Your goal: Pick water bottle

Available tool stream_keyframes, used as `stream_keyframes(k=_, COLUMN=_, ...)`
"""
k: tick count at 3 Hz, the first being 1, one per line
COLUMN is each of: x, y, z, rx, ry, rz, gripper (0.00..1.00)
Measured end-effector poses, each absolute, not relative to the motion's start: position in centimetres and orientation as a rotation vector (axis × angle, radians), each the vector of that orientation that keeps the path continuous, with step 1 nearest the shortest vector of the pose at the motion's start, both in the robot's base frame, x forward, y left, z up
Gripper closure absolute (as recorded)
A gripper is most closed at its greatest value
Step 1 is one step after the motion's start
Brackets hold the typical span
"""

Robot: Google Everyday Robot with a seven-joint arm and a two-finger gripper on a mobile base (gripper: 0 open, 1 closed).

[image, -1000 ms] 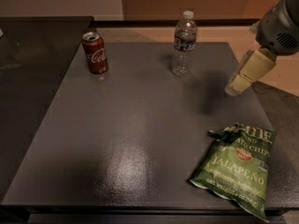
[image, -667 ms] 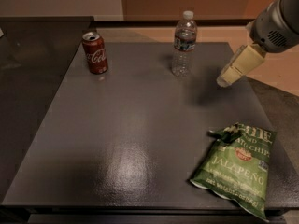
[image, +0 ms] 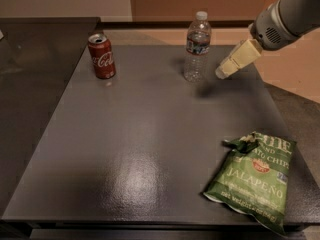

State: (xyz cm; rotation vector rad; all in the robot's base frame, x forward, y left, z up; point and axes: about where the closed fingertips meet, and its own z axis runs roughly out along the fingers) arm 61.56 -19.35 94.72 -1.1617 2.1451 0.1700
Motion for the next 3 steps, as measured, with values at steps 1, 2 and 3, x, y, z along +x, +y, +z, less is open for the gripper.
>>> stream_keyframes(k=1, x=64.3, y=-18.1, z=94.0, rx=-1.135, ry=2.148, rz=0.212, gripper=0.00)
stream_keyframes(k=2, x=66.9, y=-16.5, z=93.4, rx=-1.129, ry=2.148, rz=0.255, gripper=0.00)
stream_keyframes(k=3, x=68.7, y=-14.9, z=93.0, rx=-1.132, ry=2.143, rz=0.300, gripper=0.00)
